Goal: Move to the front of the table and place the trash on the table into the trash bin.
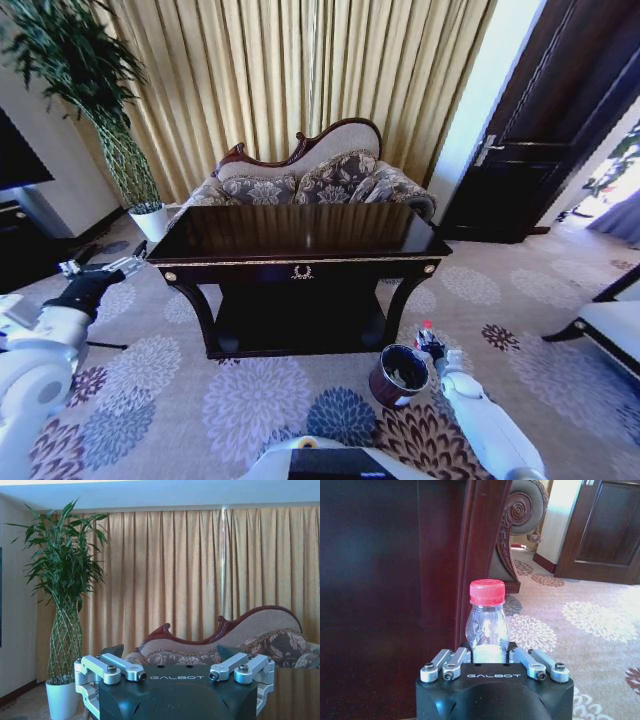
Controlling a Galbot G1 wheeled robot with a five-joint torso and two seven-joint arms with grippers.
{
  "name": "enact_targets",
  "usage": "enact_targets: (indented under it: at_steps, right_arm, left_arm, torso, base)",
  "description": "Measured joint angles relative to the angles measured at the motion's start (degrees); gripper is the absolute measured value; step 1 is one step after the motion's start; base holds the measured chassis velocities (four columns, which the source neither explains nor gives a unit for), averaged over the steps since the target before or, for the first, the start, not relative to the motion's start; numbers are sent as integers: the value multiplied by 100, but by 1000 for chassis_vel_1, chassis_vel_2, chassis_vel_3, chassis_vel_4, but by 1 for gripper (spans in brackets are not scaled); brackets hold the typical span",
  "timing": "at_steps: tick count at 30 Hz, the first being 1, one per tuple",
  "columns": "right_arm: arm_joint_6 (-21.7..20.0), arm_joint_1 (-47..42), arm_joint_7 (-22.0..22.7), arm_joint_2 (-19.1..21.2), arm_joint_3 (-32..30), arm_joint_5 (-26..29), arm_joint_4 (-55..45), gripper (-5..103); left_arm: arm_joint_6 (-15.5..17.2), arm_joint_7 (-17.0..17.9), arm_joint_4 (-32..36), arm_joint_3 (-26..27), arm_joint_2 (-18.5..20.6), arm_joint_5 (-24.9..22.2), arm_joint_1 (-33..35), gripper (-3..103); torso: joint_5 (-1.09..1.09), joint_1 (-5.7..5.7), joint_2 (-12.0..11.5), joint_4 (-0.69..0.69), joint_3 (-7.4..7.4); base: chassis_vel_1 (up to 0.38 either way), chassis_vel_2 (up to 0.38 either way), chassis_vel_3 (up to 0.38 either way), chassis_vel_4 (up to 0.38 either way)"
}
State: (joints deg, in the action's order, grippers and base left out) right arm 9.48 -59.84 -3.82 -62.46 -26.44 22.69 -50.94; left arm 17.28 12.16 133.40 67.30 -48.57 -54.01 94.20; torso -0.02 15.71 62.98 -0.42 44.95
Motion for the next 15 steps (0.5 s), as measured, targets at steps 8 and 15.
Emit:
enact_targets:
  at_steps: [8, 15]
  right_arm:
    - [28, -91, -189, -40, -56, -227, -83, 43]
    - [88, -138, -203, -24, -88, -236, -100, 65]
  left_arm:
    - [-62, -78, 12, 62, 4, 6, 33, 100]
    - [-82, -87, 43, 101, 22, 8, 53, 100]
  torso:
    - [2, 0, 0, -1, 0]
    - [1, 0, 0, 0, 0]
  base:
    - [0, 0, 0, 0]
    - [0, 0, 0, 0]
